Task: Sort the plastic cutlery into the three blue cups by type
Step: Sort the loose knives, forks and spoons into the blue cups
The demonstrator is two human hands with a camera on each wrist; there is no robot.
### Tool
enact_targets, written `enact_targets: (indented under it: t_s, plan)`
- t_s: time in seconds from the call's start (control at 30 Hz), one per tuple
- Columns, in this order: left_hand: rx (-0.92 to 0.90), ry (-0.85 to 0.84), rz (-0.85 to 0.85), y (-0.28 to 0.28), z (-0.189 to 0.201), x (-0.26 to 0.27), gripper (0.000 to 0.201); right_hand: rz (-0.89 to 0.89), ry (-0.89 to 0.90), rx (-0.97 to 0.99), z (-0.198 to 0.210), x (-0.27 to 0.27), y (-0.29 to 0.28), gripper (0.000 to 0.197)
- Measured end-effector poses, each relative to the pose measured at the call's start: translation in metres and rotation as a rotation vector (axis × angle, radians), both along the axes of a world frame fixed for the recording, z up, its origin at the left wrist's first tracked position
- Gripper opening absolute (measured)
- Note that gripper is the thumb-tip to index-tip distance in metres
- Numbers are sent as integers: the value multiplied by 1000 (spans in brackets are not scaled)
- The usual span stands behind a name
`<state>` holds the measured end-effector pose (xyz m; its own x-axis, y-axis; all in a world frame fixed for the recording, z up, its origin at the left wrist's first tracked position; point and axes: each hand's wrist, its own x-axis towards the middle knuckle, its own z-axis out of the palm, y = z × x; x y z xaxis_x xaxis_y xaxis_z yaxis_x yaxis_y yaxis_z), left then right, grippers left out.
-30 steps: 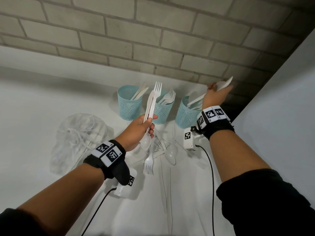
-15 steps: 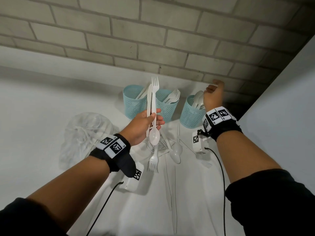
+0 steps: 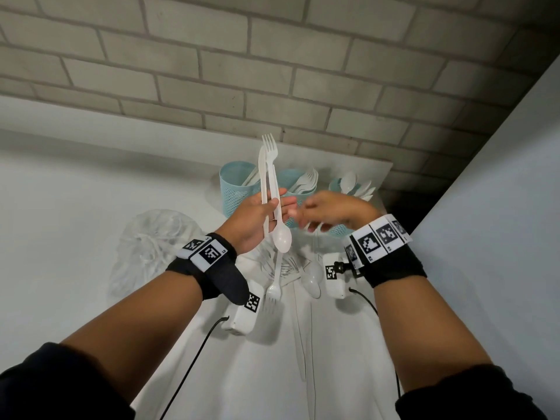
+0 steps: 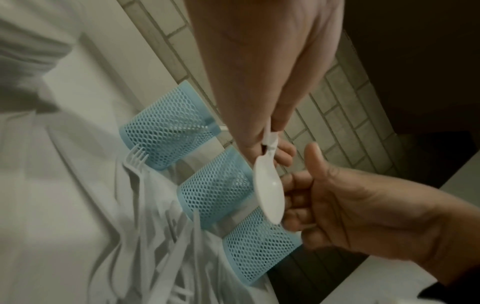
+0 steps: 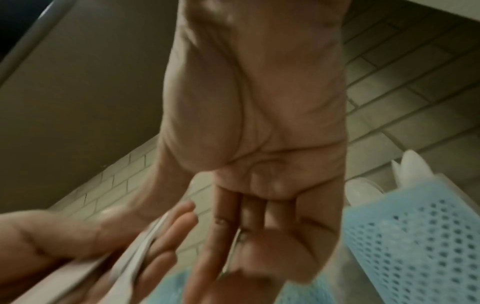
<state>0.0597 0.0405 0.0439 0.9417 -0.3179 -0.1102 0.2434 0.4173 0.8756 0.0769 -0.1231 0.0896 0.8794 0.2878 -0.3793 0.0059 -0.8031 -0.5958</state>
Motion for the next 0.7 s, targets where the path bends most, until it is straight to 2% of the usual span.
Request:
enact_targets:
  t_s: [0.07, 0.17, 0.37, 0.5, 0.6, 0.7]
  plan:
    - [-13, -2, 4, -1, 0, -1, 34, 4, 176, 82, -10, -3, 2, 30]
    - [-19, -8, 32, -5, 0, -2, 34, -80, 305, 298, -26, -6, 5, 32]
    - [-1, 7, 64, -16, -2, -2, 34, -289, 315, 551, -34, -14, -5, 21]
    - [-1, 8, 64, -22, -4, -1, 33, -183, 427, 585, -29, -21, -9, 14]
    - [-7, 17, 67, -26, -6, 2, 33, -284, 347, 578, -27, -22, -12, 11]
    - [-5, 11, 72, -26, -5, 5, 31, -429, 169, 568, -26, -18, -21, 14]
